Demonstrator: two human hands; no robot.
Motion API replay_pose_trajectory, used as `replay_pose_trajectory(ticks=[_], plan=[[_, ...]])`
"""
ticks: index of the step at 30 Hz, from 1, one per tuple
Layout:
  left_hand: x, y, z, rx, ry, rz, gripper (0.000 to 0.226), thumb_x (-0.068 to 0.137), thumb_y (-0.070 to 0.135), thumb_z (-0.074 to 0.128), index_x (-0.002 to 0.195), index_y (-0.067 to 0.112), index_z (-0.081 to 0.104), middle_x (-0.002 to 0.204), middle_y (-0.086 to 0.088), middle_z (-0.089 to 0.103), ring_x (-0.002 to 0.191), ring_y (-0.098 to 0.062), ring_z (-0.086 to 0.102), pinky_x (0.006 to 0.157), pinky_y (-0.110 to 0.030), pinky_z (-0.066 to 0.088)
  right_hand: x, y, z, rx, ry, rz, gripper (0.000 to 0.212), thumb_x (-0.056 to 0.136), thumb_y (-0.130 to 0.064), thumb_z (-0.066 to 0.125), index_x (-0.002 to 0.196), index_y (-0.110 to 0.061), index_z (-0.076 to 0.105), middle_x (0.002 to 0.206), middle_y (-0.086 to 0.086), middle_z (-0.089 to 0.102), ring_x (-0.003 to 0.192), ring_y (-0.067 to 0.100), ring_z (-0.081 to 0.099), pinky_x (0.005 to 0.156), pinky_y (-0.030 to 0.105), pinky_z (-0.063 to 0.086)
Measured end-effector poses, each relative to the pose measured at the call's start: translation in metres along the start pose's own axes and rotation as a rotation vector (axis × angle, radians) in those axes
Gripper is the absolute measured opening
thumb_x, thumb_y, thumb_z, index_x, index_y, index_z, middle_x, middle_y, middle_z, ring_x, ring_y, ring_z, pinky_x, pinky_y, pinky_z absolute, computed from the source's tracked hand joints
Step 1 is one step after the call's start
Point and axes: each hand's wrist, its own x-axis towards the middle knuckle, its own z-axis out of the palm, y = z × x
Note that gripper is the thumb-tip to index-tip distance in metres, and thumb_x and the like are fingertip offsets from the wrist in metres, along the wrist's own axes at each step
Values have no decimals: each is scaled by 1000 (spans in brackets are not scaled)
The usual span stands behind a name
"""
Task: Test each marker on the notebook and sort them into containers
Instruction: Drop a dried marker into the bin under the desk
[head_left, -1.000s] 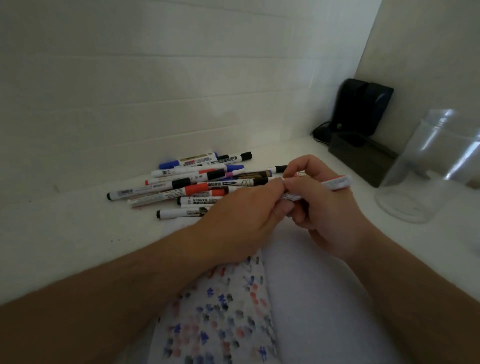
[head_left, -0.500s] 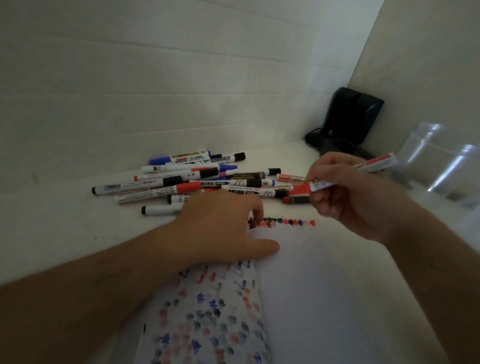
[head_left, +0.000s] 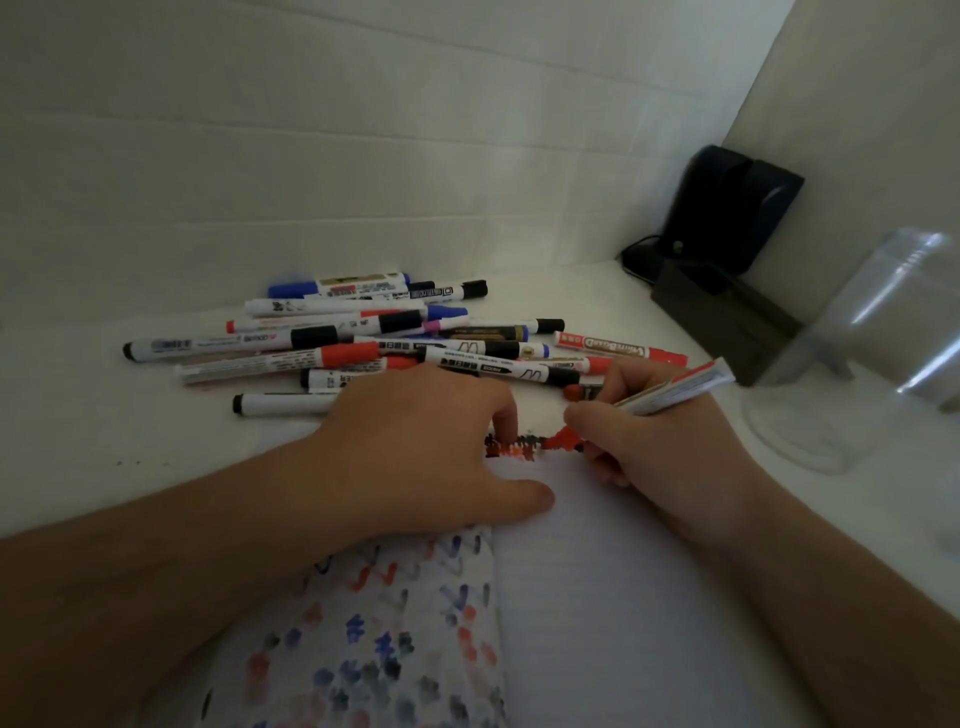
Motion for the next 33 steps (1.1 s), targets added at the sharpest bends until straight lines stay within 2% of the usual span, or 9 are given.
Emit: replay_pose_trajectory(ticks=[4,8,12,18,21,26,30,33], plan=[[2,1,-1,-5,-20,-4,62,63,94,48,105,50,53,83,24,55,77,5,50,63,-25,46,2,2,0,6,-17,-12,24,84,-2,75,69,1,56,57,12,65,46,18,56,42,24,46],[3,1,0,-4,-28,-10,63,59,96,44,104,51,52,81,24,54,76,5,50,71,-29,52,1,2,1,-66,-44,-29,24,83,-4,74,65,-8,58,56,11,66,46,18,57,47,29,47],[2,1,0,15,-28,-7,63,59,96,43,103,52,50,80,26,53,74,7,47,67,-27,48,2,4,1,-133,9,-91,22,79,-3,72,65,-4,54,55,12,64,47,20,57,50,36,48],[1,2,-1,22,-13,-3,63,60,96,44,103,51,52,76,24,52,72,7,46,62,-26,43,0,4,-1,-39,-13,-56,23,83,0,72,67,-1,55,55,11,64,45,18,56,45,27,46],[1,2,0,18,-8,2,62,60,95,44,103,51,52,76,25,50,72,7,46,62,-25,43,-1,3,1,-120,-38,-80,23,81,-2,74,65,-5,56,53,10,65,45,17,56,47,28,45],[1,2,1,27,-17,-2,63,61,96,43,105,51,51,84,25,54,77,4,49,65,-27,44,3,6,3,-169,30,-120,24,71,-16,71,63,-6,51,58,19,59,51,22,52,51,36,43],[0,2,0,27,-4,1,63,62,96,44,104,51,52,83,24,55,75,5,47,62,-26,42,1,6,1,-68,7,-87,25,84,-4,74,67,-5,56,55,10,64,46,18,58,47,30,48],[0,1,1,22,4,3,63,61,96,43,104,51,51,85,24,57,77,5,49,63,-26,43,0,5,1,-117,-26,-103,26,83,-3,74,66,-8,55,54,10,65,45,18,58,47,30,46]])
